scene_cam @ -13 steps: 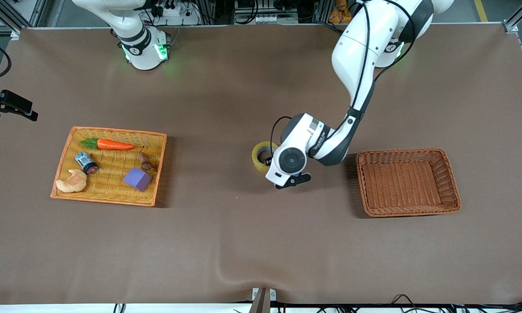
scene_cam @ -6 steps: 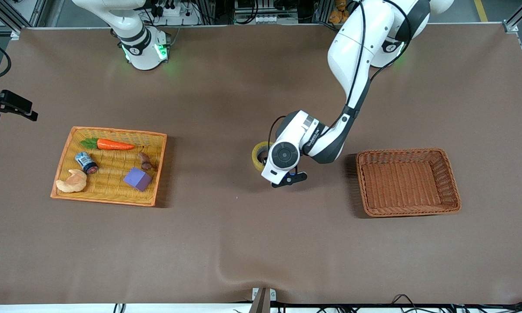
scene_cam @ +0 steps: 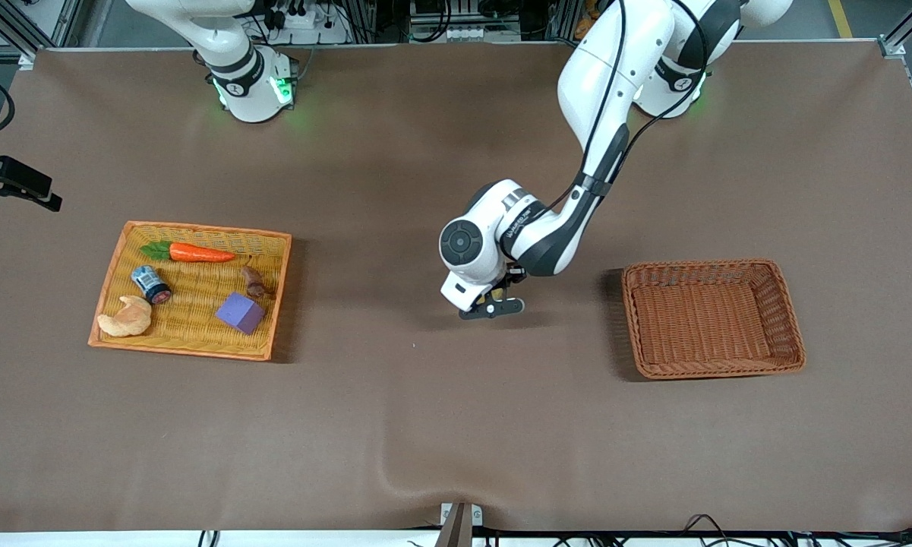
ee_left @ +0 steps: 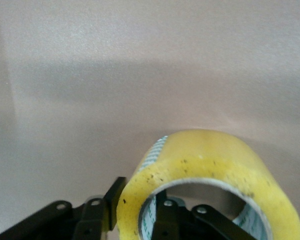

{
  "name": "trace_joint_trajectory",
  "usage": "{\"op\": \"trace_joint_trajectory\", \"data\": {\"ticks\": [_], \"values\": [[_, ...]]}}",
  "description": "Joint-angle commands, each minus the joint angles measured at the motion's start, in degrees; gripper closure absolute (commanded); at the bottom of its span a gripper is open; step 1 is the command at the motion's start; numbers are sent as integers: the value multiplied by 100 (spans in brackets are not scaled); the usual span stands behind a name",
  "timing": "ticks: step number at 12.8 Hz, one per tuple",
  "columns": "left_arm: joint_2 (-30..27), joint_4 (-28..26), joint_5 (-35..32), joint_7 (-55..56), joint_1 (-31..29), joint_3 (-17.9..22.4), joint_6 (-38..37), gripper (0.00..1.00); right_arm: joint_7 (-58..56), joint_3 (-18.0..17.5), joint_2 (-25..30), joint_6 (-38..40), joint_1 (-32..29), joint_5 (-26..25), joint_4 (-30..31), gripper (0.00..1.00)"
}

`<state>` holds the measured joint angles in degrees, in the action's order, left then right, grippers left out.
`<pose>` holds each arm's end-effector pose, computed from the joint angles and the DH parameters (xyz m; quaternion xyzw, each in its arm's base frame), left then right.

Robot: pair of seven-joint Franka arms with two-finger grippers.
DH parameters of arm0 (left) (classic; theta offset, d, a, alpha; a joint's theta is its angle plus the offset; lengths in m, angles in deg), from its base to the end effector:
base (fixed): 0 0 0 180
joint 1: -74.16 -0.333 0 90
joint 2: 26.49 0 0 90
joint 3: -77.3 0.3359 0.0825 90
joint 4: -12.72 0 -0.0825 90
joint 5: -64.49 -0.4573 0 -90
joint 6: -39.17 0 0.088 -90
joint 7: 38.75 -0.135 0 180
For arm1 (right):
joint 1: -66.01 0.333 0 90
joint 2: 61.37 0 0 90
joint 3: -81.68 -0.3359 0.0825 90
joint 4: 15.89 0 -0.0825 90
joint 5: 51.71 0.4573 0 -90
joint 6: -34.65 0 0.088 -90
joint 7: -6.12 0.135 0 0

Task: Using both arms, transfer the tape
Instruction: 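Grasp the tape roll's rim with the left gripper and lift, then carry the tape roll with the left gripper into the brown basket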

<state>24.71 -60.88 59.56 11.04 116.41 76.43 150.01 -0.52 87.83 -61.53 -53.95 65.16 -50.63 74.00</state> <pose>0.5830 -0.5319 0.1339 -0.9913 -0.0398 0.0605 0.1099 0.6210 -0.0736 0.6136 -0.9999 0.0030 0.0115 0.0107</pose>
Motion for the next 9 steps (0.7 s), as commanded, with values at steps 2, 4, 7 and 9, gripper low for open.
{"op": "trace_joint_trajectory", "data": {"ticks": [2, 4, 7, 9], "values": [[-110, 38, -140, 118, -102, 87, 60, 100, -12, -96, -2, 53, -152, -47, -77, 0], [-198, 38, -139, 127, -173, 87, 16, 100, -12, -96, -2, 53, -161, -47, -77, 0], [-584, 38, 245, 136, -716, 87, -54, 100, -21, -96, -2, 53, -161, -47, -77, 0], [-787, 56, 283, 145, -1129, 96, -342, 100, -21, -96, -2, 53, -161, -47, -77, 0]]}}
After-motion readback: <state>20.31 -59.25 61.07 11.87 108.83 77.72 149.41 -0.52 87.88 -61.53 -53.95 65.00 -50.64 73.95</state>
